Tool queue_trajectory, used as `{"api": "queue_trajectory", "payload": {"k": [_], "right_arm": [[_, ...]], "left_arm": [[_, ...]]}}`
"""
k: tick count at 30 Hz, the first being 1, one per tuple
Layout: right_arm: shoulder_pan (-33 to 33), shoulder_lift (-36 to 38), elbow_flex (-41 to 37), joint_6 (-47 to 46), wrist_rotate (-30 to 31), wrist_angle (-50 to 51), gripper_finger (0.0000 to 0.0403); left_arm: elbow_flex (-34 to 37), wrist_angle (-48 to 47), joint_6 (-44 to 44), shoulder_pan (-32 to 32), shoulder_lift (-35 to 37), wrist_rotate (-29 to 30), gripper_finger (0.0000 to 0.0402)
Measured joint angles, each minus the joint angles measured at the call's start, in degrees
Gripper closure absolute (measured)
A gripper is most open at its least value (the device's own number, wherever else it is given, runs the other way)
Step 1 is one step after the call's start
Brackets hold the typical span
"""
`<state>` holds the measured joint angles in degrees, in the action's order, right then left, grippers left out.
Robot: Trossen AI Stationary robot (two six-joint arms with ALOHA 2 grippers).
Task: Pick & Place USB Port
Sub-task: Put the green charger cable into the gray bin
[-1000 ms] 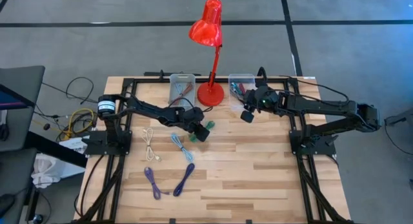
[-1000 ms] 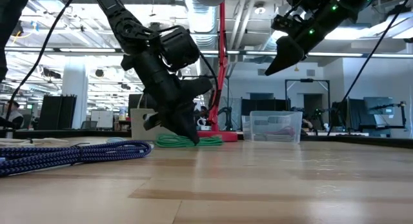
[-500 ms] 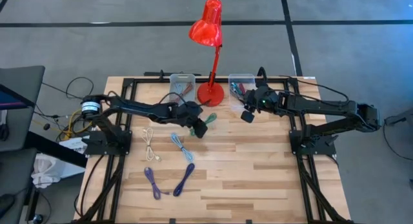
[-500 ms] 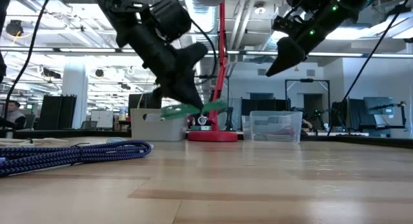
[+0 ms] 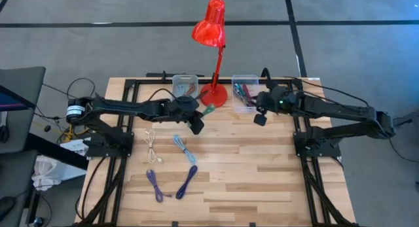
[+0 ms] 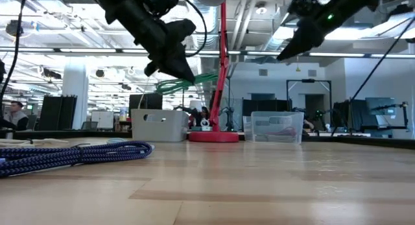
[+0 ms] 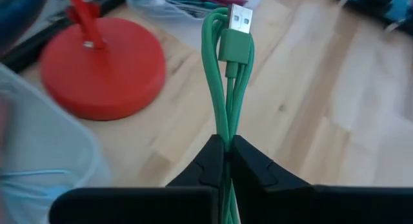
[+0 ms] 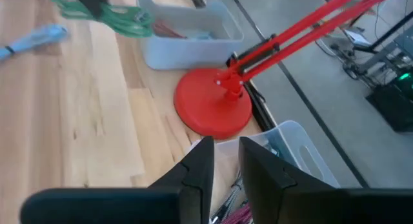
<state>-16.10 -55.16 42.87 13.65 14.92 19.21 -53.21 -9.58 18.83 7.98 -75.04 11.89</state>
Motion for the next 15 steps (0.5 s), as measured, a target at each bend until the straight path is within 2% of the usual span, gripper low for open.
{"api": "queue_trajectory", "payload": {"k": [8,15], "right_arm": [[0.6,10.8,0.0,-2.3,-3.7,9.3,0.0345],[5.6,18.7,0.0,-8.1,-6.5,13.2,0.0345]], "left_arm": [[0.0,-1.3,-5.0,5.1,0.7,1.9,0.039],[0.0,-1.1,-9.6,10.7,0.8,1.8,0.039]]}}
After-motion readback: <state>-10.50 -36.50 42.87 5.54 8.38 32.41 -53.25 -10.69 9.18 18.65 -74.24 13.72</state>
